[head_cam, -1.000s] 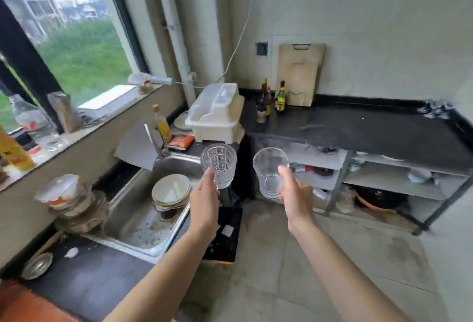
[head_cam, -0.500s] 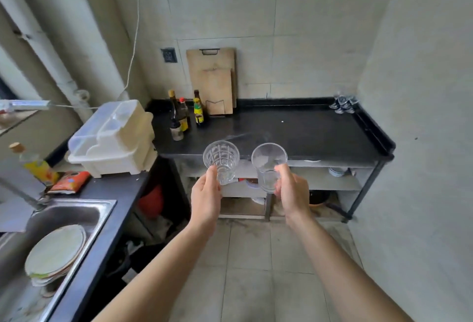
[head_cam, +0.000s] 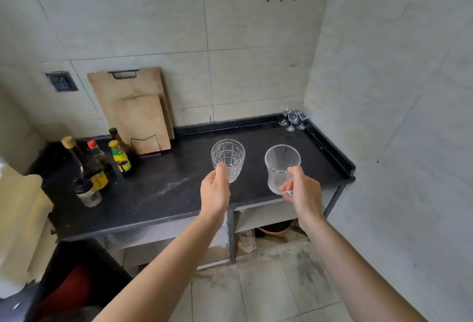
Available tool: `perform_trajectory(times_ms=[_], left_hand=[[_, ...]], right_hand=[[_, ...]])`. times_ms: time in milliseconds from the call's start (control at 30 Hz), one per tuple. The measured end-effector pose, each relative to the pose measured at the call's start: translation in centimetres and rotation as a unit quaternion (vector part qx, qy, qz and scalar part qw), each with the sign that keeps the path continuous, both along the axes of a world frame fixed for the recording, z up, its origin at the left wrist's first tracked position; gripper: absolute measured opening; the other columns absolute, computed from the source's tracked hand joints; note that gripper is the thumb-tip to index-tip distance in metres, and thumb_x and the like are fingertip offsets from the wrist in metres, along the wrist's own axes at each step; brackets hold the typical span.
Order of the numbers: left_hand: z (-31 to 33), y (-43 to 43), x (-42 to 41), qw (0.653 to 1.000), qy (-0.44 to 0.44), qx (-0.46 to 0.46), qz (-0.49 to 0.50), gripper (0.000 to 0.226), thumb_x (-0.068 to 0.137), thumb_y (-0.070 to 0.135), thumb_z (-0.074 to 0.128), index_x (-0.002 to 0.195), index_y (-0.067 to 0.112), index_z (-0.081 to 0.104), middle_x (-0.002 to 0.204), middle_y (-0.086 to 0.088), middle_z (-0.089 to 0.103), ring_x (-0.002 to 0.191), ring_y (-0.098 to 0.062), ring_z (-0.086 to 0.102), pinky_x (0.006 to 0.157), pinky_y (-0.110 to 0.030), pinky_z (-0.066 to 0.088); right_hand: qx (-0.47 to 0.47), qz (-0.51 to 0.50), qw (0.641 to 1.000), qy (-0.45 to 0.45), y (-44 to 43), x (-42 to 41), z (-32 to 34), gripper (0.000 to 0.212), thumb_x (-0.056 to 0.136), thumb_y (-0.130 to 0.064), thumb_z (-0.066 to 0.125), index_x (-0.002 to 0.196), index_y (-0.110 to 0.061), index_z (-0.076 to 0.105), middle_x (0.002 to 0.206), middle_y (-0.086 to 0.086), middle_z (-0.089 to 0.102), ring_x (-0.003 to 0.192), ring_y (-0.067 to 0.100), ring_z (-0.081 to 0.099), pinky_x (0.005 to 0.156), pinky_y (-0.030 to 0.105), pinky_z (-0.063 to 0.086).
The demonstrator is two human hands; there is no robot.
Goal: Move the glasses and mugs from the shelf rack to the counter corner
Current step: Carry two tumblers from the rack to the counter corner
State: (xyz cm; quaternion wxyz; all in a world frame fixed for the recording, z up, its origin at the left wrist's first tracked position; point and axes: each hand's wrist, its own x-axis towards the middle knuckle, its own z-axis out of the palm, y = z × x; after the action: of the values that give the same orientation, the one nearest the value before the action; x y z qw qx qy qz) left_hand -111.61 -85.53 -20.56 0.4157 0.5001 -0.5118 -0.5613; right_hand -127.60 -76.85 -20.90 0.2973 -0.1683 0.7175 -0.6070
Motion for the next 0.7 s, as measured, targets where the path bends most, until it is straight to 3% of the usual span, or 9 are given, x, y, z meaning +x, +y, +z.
perform_trajectory(times_ms=[200, 367, 433, 533, 700], left_hand=[[0.6, -8.4, -8.4, 0.998, -0.021, 0.004, -0.059, 0.033, 0.095, 0.039, 0.040, 0.075, 0.013, 0.045, 0.068, -0.004, 0.040, 0.052, -0.009, 0.036, 0.052, -0.027, 0.034], [-1.4, -13.5, -15.8, 0.992, -0.060, 0.017, -0.112, 0.032, 0.095, 0.037, 0.035, 0.075, 0.013, 0.041, 0.075, -0.009, 0.036, 0.071, -0.021, 0.032, 0.064, -0.037, 0.031], [-2.5, -15.7, -19.1, 0.987, -0.080, 0.035, -0.135, 0.030, 0.093, 0.037, 0.033, 0.076, 0.013, 0.041, 0.077, -0.008, 0.037, 0.073, -0.022, 0.031, 0.063, -0.036, 0.029], [-4.0, -19.3, -24.3, 0.983, -0.105, 0.052, -0.144, 0.031, 0.094, 0.037, 0.033, 0.077, 0.013, 0.040, 0.077, -0.007, 0.038, 0.072, -0.020, 0.031, 0.062, -0.032, 0.028], [-5.7, -25.1, -32.1, 0.977, -0.149, 0.103, -0.116, 0.030, 0.094, 0.037, 0.033, 0.078, 0.015, 0.045, 0.082, 0.000, 0.044, 0.072, -0.015, 0.038, 0.069, -0.033, 0.037]], right_hand=[[0.017, -0.068, 0.998, 0.007, -5.8, -8.5, 0.4, 0.048, 0.068, -0.054, 0.052, 0.041, -0.016, 0.060, 0.069, 0.005, 0.073, 0.076, 0.019, 0.069, 0.082, 0.050, 0.062], [0.041, -0.095, 0.995, 0.007, -10.6, -15.3, -1.6, 0.053, 0.074, -0.056, 0.050, 0.052, -0.011, 0.065, 0.063, -0.004, 0.070, 0.074, 0.019, 0.069, 0.077, 0.049, 0.063], [0.052, -0.092, 0.994, 0.013, -13.1, -18.2, -2.8, 0.053, 0.076, -0.055, 0.049, 0.054, -0.010, 0.065, 0.063, -0.010, 0.070, 0.069, 0.017, 0.068, 0.076, 0.049, 0.063], [0.063, -0.070, 0.995, 0.015, -17.5, -23.5, -4.7, 0.051, 0.084, -0.050, 0.048, 0.057, -0.010, 0.062, 0.063, -0.004, 0.067, 0.066, 0.018, 0.066, 0.076, 0.049, 0.061], [0.110, -0.005, 0.994, 0.030, -24.6, -32.3, -7.0, 0.048, 0.093, -0.046, 0.041, 0.061, -0.011, 0.047, 0.061, 0.003, 0.049, 0.062, 0.022, 0.049, 0.063, 0.039, 0.039]])
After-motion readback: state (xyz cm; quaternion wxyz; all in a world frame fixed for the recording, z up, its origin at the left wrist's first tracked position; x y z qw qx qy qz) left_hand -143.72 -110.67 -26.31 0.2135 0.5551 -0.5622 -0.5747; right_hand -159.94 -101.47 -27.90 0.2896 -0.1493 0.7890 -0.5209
